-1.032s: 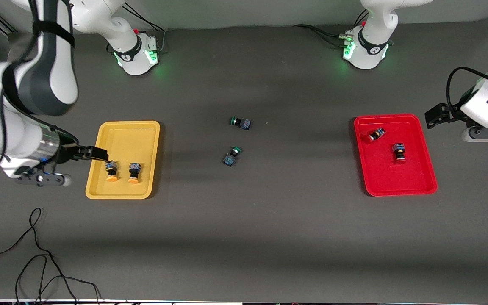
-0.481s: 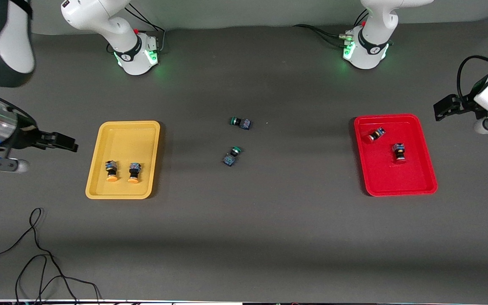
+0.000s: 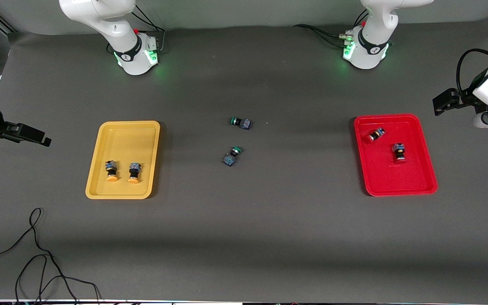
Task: Place red and yellow buttons in trays
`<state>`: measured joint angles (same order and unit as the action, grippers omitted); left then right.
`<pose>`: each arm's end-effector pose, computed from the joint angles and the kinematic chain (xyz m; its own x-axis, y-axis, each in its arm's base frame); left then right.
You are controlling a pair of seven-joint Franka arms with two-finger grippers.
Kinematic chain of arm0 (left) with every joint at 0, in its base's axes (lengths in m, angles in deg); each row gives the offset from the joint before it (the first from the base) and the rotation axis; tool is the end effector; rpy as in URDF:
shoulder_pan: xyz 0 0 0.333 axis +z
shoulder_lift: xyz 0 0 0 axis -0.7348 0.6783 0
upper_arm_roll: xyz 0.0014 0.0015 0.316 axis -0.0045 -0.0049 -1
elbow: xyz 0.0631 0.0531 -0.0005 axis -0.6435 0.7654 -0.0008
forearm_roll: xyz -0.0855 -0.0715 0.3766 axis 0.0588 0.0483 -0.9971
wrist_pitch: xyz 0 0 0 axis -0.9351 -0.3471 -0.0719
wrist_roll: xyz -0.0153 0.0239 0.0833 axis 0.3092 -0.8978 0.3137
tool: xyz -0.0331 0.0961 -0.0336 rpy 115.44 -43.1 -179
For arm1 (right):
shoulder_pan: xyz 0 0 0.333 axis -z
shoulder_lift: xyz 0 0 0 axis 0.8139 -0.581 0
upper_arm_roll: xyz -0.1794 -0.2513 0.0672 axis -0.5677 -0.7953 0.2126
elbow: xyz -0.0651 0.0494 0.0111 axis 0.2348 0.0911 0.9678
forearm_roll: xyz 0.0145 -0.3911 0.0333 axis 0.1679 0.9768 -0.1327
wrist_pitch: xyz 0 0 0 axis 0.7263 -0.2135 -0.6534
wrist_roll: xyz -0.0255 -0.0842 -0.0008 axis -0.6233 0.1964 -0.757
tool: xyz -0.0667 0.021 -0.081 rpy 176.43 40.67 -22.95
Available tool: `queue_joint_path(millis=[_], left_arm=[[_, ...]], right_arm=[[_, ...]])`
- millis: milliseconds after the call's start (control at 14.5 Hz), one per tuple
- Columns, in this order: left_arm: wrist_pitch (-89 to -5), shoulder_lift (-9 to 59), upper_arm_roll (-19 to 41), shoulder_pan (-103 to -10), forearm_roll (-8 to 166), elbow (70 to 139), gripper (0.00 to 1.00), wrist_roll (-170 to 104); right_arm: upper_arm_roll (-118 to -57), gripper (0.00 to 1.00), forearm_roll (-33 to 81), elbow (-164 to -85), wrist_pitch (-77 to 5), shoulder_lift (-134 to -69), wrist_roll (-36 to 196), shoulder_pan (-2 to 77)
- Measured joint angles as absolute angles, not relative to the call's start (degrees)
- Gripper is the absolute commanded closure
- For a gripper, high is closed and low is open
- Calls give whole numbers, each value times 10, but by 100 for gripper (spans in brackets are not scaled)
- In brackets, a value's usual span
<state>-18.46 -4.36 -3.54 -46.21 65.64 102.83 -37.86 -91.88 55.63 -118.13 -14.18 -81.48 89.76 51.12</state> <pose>0.5266 -0.0161 0.5942 0.9957 -0.0121 -0.0914 -0.0203 -0.9958 -0.0895 0.5740 -0.0521 0.5740 0.9784 -0.1995 -0.0538 -0.2034 -0.9757 -0.0817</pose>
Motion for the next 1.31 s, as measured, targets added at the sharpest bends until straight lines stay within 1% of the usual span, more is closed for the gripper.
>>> queue_joint_path(millis=[138,413,688,1032,1307], left_arm=[[-181,-44,-34,-463,656,1028,0,-379],[-180,-42,-31,-468,656,1028,0,-379],[-180,-38,-17,-472,656,1030,0,-379],[-181,-6,-9,-473,656,1031,0,-379],[-173,-2,-4,-475,656,1031,0,-379]], right_arm=[[-901,0,560,-1181,-142,-815,898,532],[-892,0,589,-1179,-142,-815,859,533],[-892,0,592,-1179,-142,-814,845,533],[-892,0,596,-1179,-129,-812,842,533],[-892,0,606,-1179,-113,-807,826,533]])
